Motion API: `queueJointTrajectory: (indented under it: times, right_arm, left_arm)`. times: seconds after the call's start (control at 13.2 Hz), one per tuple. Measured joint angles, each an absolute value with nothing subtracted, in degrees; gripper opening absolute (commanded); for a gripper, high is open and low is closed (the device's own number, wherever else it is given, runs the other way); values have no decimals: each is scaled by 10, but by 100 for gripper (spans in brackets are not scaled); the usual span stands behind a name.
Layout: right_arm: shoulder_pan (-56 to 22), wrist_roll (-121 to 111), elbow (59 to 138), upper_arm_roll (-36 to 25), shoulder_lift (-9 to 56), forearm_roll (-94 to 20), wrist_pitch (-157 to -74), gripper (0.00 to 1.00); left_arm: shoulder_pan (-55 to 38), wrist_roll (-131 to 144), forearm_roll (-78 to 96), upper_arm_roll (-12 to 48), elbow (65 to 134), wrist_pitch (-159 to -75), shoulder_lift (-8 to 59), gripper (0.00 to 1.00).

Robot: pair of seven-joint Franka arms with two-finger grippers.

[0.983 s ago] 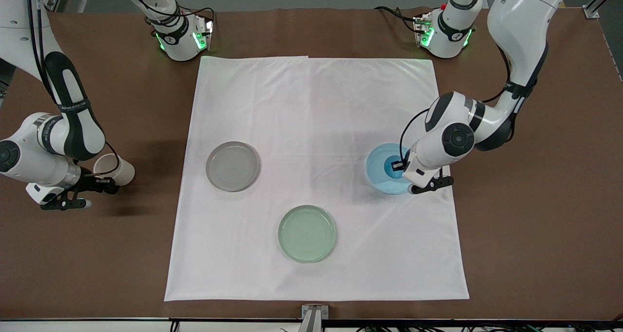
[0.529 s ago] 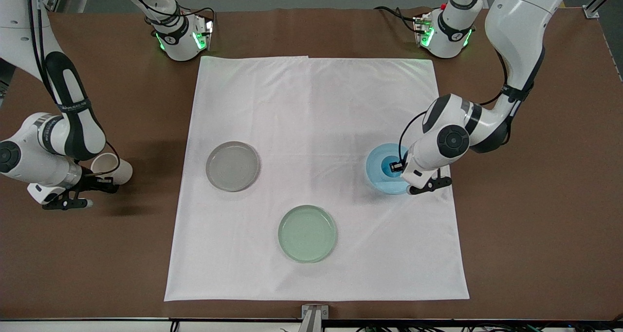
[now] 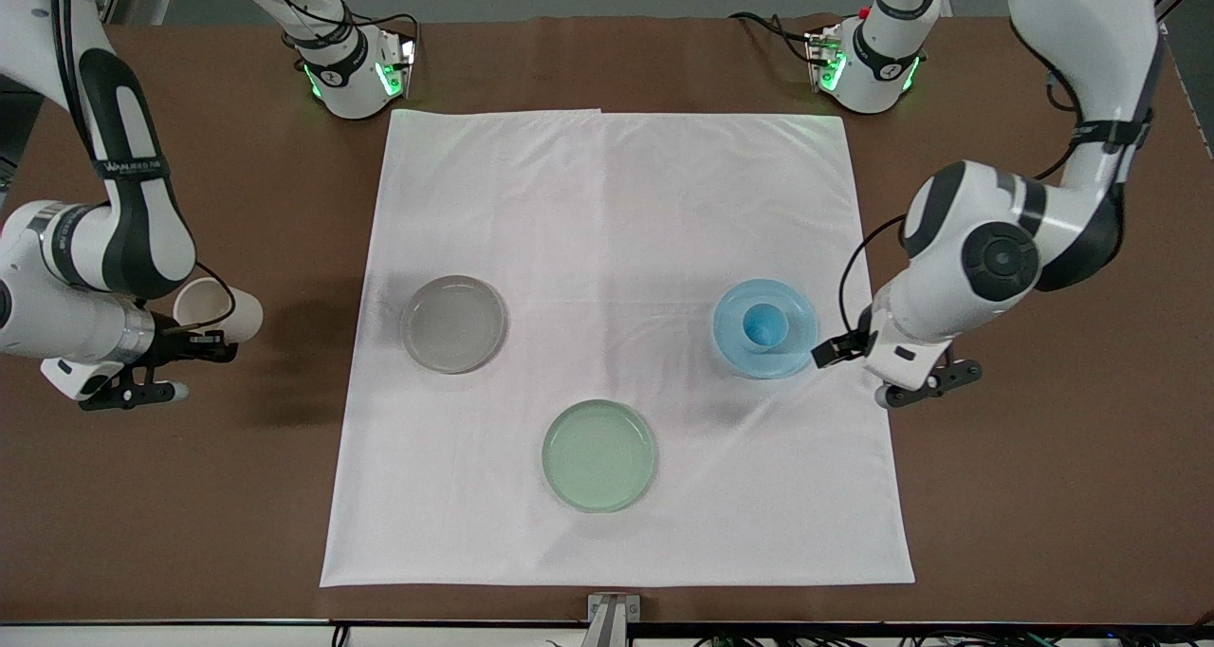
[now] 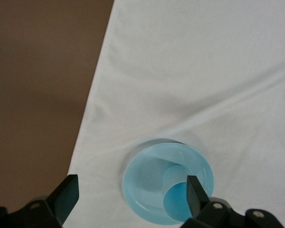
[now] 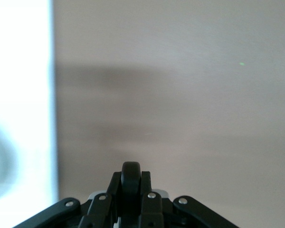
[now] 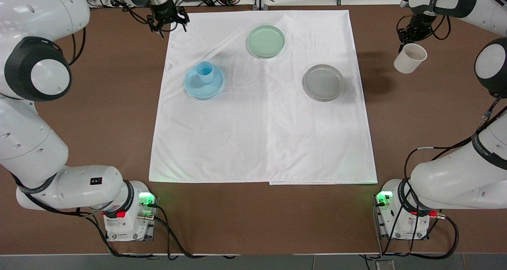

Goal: Place blue cup in blue plate and white mug in gray plate

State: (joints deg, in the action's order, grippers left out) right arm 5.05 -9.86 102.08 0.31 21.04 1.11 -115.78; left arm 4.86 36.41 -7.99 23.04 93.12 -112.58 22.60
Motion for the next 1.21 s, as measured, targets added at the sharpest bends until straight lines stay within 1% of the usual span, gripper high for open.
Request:
queueJointTrajectory:
  times: [0.08,0.23,0.45,0.61,0.83,1.06,1.21]
  right_arm:
    - [21,-65,1021,4,196,11,-1145,2]
    - [-44,1,1026,5,189,11,-1142,2]
    - [-126,113,1034,6,197,11,-1167,2]
    - [-166,167,1038,6,208,11,-1194,2]
    - [-205,224,1052,6,241,11,-1265,2]
    - [-220,247,1059,6,278,11,-1322,2]
    - [-221,249,1067,5,292,11,-1349,3]
  left_arm:
    - [59,348,-82,230,905,-1092,221,100]
    - [79,318,-104,230,874,-1051,212,100]
    - [113,264,-123,229,862,-1022,191,100]
    - [134,213,-123,229,855,-998,165,100]
    - [145,163,-123,229,837,-934,124,100]
    - [145,144,-118,232,830,-900,91,100]
    - [140,116,-84,215,830,-882,72,100]
